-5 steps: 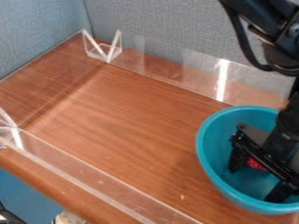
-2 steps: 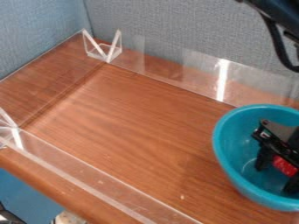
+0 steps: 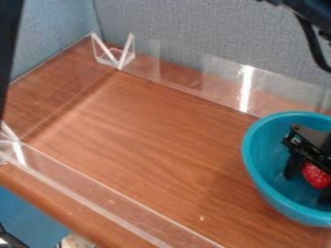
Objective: Remove the strawberry from inside the blue bowl and put it on the table
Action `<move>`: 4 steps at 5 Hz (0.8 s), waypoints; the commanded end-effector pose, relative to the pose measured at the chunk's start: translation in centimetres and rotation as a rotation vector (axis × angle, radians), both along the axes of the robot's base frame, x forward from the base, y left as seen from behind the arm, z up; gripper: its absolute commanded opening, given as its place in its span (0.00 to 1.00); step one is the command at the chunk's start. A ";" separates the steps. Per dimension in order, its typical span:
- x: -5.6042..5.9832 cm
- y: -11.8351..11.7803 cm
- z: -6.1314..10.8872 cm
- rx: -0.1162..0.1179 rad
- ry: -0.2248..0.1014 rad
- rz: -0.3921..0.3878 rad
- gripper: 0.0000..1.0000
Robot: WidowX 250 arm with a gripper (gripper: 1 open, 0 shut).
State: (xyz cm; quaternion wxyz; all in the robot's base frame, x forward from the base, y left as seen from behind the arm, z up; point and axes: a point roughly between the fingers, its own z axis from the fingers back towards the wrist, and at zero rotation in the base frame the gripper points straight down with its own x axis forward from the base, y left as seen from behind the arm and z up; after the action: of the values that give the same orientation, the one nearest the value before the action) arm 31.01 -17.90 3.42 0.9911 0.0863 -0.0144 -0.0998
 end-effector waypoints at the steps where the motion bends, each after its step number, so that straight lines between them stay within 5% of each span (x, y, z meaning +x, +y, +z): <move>1: 0.9 0.8 0.3 -0.013 -0.021 -0.002 0.00; 2: 0.1 1.0 1.0 -0.017 -0.021 0.001 1.00; 4: -0.9 1.1 2.6 -0.026 -0.028 0.016 1.00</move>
State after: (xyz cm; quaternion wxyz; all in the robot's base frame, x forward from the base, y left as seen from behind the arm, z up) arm 29.62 -16.33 3.69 0.9920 0.0889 0.0011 -0.0898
